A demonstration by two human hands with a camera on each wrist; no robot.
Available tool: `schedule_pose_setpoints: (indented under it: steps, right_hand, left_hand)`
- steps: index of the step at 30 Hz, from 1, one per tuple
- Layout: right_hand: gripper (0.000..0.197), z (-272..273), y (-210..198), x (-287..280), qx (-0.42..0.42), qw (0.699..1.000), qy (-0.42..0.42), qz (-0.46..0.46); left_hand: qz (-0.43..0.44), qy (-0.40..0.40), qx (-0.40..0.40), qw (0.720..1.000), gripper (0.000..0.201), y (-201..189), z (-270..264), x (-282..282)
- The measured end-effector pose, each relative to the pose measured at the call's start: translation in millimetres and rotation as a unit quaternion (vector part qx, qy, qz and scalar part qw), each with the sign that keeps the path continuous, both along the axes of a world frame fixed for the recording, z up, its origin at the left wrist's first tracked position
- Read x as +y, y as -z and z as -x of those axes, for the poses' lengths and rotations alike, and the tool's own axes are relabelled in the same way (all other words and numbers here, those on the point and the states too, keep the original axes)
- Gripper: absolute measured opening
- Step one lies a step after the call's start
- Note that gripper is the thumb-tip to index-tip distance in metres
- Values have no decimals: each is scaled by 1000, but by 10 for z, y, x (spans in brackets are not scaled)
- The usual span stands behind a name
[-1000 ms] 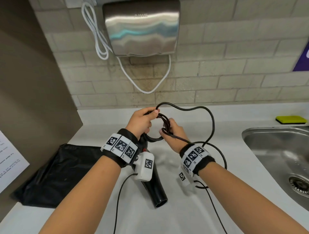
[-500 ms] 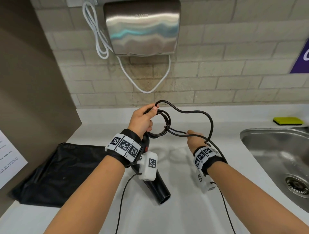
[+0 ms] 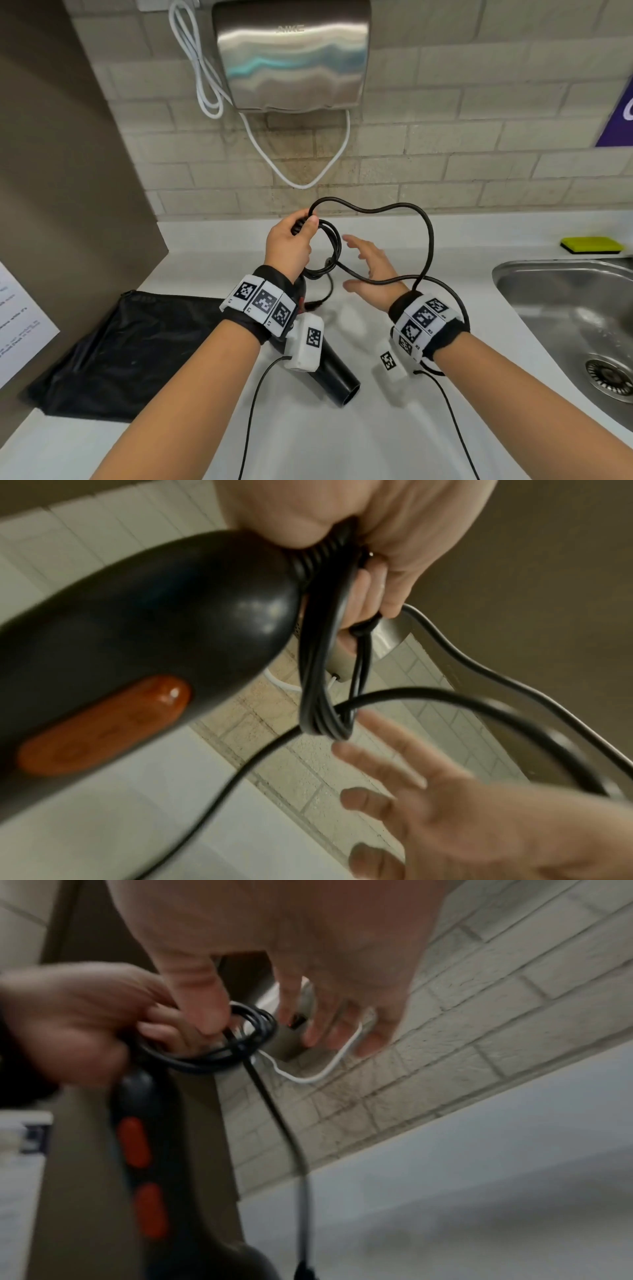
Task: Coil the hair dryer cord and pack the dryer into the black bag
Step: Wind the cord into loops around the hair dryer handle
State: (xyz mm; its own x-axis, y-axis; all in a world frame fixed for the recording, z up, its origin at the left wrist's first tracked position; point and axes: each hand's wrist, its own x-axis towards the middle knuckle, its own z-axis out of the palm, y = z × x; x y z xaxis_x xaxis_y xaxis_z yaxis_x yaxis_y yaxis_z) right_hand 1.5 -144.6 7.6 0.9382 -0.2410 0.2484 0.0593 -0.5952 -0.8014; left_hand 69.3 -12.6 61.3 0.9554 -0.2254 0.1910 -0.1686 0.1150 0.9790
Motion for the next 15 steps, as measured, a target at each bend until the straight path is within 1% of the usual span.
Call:
schedule_pose_setpoints:
  steps: [2, 4, 6, 7, 8, 10, 12, 14, 15]
  right_hand:
    - [68, 63, -70, 93, -18, 990, -66, -123]
    - [54, 114, -58, 134, -18, 968, -120, -219]
    - [36, 146, -41, 164, -36, 951, -121, -281]
    - [22, 157, -59, 184, -54, 943, -100, -313]
    - [7, 149, -63, 178, -70, 930, -80, -352]
    - [18, 134, -102, 154, -93, 897, -42, -430]
    - [14, 120, -168, 110, -114, 858, -46, -499]
    - [13, 122, -228, 94, -126, 840, -71, -524]
    - [8, 119, -259, 103, -133, 840, -77, -520]
  left_hand:
    - [-13, -12, -16, 1000, 7, 20, -13, -16]
    - [-19, -16, -23, 999, 7, 34, -22, -24]
    - [-27, -18, -23, 999, 13, 37, -28, -28]
    - [-33, -18, -22, 999, 18, 31, -26, -29]
    - [-39, -16, -23, 999, 17, 23, -18, -28]
    - [-49, -10, -28, 998, 12, 8, 12, -24]
    - [-55, -10, -29, 998, 18, -5, 40, -16]
    - [-51, -13, -33, 998, 20, -11, 50, -6]
    - [-50, -12, -36, 998, 20, -16, 54, -2]
